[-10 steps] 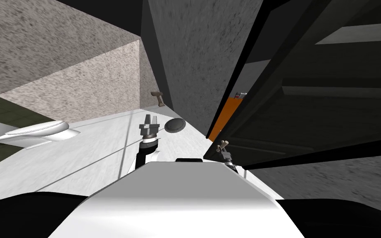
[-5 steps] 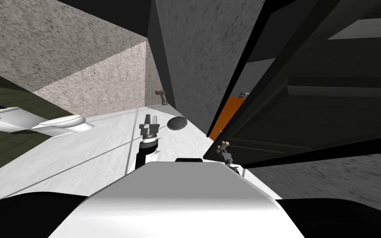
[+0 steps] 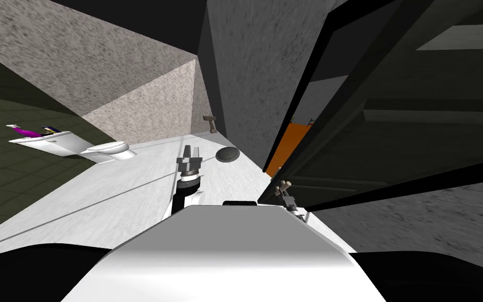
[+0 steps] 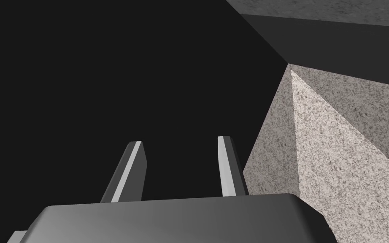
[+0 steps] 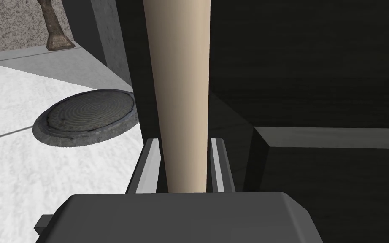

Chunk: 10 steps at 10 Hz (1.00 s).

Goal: Pull the door open

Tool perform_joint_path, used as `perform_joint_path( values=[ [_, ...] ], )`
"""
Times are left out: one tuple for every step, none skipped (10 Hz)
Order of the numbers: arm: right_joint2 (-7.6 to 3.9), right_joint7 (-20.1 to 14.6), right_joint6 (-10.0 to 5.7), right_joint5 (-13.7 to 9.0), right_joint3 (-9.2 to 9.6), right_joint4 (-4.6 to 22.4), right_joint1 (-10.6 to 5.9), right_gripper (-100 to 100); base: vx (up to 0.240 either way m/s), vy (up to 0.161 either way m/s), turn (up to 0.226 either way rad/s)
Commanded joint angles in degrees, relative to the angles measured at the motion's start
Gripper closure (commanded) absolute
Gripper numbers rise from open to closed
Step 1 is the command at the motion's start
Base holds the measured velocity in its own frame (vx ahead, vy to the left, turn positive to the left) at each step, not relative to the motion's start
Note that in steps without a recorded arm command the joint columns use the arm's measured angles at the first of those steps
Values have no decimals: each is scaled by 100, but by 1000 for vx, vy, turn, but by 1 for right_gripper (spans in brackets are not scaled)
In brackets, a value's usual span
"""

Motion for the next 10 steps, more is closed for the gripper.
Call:
perform_joint_path(
  values=[
    [-38,-60,-88,30,42,45,18,100,-197,-57,85],
    [-26,-36,-43,20,29,9,13,100,-87,-23,26],
    [-56,-93,-125,50,69,87,9,100,-133,-43,122],
    [-65,-106,-147,55,76,107,7,100,-189,-35,142],
    [-85,-137,-196,68,91,151,1,100,-183,-28,122],
    [-107,-170,-250,81,107,199,-6,100,-182,-61,129],
    [-130,-206,-306,95,124,250,-13,100,-217,-73,145],
    [-154,-241,-362,110,142,301,-20,100,-203,-37,169],
    [-176,-275,-416,124,158,350,-27,100,-190,-31,142],
    [-196,-306,-466,136,173,395,-33,100,-211,-40,119]
  ],
)
